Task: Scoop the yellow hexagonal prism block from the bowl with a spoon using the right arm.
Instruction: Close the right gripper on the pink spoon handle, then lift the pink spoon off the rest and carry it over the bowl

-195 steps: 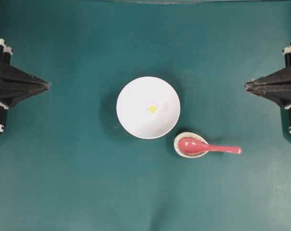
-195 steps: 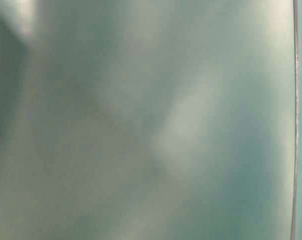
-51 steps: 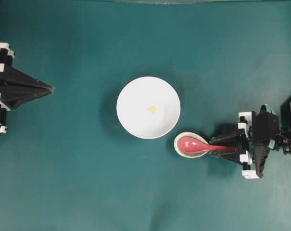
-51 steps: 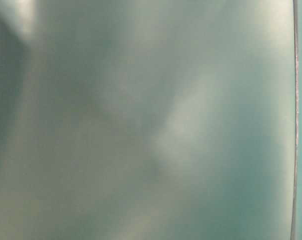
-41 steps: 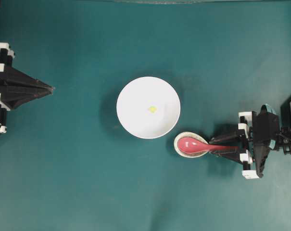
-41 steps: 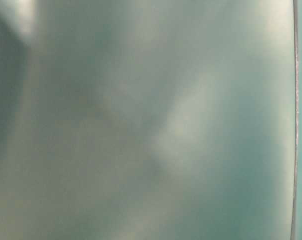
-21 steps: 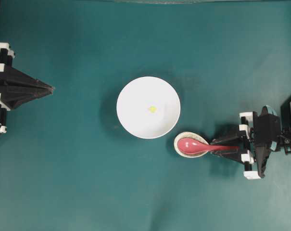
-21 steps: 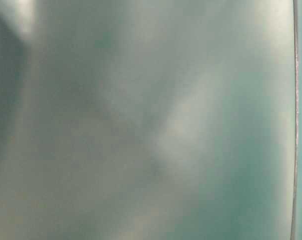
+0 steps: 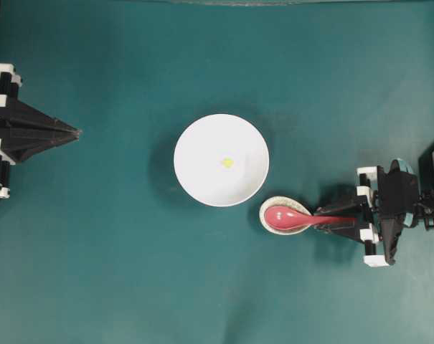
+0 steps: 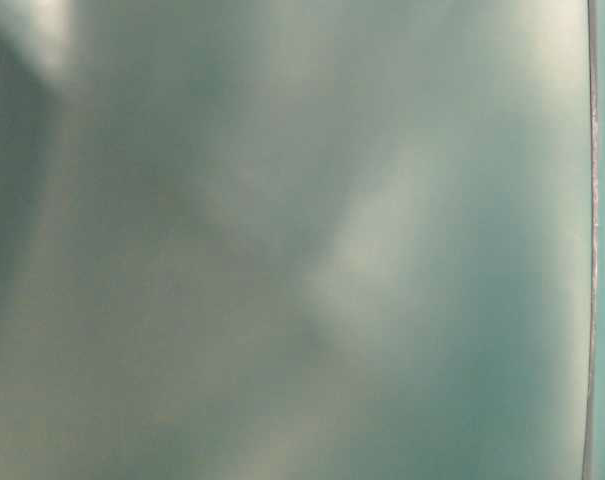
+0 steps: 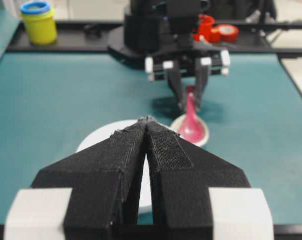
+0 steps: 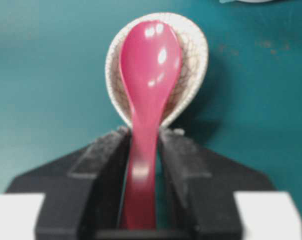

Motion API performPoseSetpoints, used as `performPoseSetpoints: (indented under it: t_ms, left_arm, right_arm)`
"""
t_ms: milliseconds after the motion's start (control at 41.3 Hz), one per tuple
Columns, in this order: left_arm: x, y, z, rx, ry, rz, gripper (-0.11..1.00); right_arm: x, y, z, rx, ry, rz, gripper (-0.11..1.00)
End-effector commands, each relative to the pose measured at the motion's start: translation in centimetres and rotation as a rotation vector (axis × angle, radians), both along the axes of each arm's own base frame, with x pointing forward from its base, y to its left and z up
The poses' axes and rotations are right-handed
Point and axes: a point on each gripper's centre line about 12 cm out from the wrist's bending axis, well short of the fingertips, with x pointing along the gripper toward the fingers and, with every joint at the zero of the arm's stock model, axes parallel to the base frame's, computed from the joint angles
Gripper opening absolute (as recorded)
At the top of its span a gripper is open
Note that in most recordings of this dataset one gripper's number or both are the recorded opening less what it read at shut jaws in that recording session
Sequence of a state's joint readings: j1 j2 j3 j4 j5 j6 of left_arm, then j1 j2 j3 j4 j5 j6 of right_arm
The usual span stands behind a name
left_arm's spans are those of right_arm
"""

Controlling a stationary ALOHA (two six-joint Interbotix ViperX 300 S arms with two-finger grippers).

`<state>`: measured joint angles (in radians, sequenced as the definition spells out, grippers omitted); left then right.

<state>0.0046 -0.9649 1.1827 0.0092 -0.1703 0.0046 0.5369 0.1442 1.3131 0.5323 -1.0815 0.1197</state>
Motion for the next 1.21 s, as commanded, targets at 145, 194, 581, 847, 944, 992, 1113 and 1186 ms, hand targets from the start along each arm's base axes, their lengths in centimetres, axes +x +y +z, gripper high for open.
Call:
performPoseSetpoints:
  t_ms: [145,194,581,847,944,992,1113,1186]
  left_arm:
    - [0.2,0.0,0.3,0.0,-0.008,0.0,0.0]
    - [0.2,0.0,0.4,0.001,-0.009,0.001,0.0]
    - [0.2,0.0,0.4,0.0,-0.009,0.001,0.0]
    - [0.2,0.0,0.4,0.003,-0.009,-0.001,0.0]
    - [0.2,0.0,0.4,0.003,-0.011,0.001,0.0]
    - [0.2,0.0,0.4,0.003,-0.009,0.001,0.0]
    - [0.2,0.0,0.4,0.003,-0.009,0.0,0.0]
    - [0.2,0.0,0.4,0.005,-0.011,0.001,0.0]
  right_arm:
    - [0.3,0.3,0.5,-0.002,-0.028,0.007,0.3]
    - [0.3,0.3,0.5,-0.001,-0.029,0.007,0.29]
    - [0.4,0.3,0.6,-0.003,-0.035,0.008,0.25]
    - [0.4,0.3,1.8,0.003,-0.072,0.015,0.25]
    - [0.4,0.3,2.7,-0.006,-0.101,0.025,0.25]
    - [0.4,0.3,3.2,-0.013,-0.112,0.029,0.25]
    - [0.7,0.1,4.5,-0.027,-0.13,0.035,0.25]
    - [1.0,0.0,5.4,-0.036,-0.127,0.038,0.25]
